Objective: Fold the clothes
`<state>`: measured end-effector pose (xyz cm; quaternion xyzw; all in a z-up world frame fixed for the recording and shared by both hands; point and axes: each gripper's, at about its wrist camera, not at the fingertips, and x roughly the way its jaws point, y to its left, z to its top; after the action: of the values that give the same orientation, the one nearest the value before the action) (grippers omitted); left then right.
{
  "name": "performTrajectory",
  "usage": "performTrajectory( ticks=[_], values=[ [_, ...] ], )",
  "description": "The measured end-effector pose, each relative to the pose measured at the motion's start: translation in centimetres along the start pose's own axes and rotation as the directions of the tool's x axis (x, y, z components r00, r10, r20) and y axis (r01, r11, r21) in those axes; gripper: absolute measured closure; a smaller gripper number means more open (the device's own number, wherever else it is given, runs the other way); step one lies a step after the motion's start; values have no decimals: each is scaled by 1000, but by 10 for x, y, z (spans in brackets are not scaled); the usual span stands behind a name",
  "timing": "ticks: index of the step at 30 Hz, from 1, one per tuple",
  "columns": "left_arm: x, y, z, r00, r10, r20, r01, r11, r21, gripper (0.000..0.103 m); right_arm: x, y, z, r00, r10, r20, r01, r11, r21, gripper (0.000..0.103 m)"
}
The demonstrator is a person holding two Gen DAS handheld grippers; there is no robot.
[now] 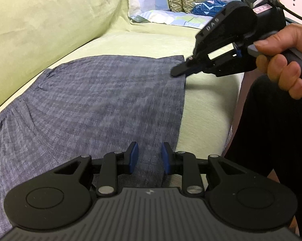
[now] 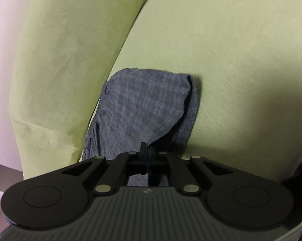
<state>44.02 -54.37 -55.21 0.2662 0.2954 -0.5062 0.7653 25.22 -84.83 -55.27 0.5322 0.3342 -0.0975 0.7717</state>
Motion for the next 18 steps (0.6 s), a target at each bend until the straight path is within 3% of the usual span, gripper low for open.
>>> performTrajectory(
  ticks=[3,8,11,18],
  values=[
    [-1,-1,-1,1000,1,-4,-1,1000,9,72,4,-7,-4,999,-42,-21,42,999,-8,103],
    [0,2,-2,1000,-9,-22,9,1000,-4,72,12,0,-11,997,-24,-77,21,999,-46,99],
    [0,2,-2,999,-18,-26,18,1000,-7,72,2,0,-9,999,-24,-36,22,999,-42,88],
    [0,0,-2,999,-19,-26,19,1000,4,72,-15,-7,8,998,-40,58,40,999,-9,80]
  ],
)
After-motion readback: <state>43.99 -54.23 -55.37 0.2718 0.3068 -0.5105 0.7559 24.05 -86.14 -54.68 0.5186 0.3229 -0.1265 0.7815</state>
